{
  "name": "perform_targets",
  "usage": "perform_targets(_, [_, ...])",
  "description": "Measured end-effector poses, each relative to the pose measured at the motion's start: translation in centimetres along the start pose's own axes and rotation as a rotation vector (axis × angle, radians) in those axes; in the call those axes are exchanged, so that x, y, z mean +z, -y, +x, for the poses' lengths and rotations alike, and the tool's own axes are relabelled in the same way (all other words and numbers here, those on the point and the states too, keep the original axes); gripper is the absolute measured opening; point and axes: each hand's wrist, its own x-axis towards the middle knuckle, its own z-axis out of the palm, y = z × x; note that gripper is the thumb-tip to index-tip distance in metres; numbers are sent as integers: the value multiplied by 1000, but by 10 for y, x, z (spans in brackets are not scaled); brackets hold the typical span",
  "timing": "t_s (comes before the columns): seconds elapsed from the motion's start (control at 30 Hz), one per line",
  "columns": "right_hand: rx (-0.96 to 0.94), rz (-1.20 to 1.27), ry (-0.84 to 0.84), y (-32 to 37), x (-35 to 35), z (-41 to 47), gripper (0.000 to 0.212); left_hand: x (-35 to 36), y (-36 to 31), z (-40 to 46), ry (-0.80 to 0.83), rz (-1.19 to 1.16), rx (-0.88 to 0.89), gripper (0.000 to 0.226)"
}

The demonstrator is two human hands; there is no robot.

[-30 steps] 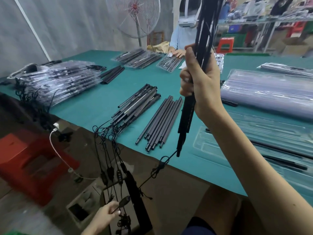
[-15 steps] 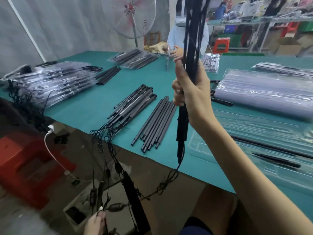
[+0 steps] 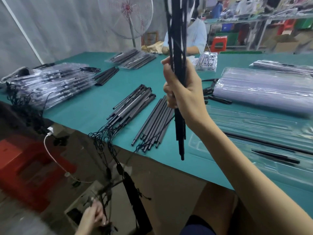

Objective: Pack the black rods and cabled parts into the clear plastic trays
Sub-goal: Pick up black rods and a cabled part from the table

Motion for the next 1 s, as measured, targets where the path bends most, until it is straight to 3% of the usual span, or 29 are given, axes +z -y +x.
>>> perform_targets(0.1, [15,-99,105,-7,1,-4,17,15,-26,-11,82,23,176,44])
perform_targets(0.23, [193,-134,284,-21,9,-15,15,36,-84,-18,167,88,305,43])
perform_targets(0.47, [496,-182,471,-51,34,-50,33,68,-168,-51,433,-260,339,49])
perform_targets(0.6, [631,-252,615,-71,56,-77,39,89,-200,-74,468,-137,585,42])
perform_targets(0.63, [667,-246,634,-74,59,-82,37,90,-202,-73,413,-98,620,39])
perform_targets(0.77, [628,-74,488,-76,61,-85,12,90,-205,-71,546,-228,541,38])
perform_targets(0.83, [547,94,408,-72,56,-75,13,95,-195,-62,504,73,665,41])
perform_targets(0.9, [479,227,337,-68,49,-62,10,101,-176,-51,421,451,651,38])
perform_targets(0.93, [460,240,308,-67,45,-57,11,100,-162,-48,448,655,691,43])
perform_targets(1.0, [448,181,293,-68,38,-55,11,88,-138,-47,508,1045,897,26])
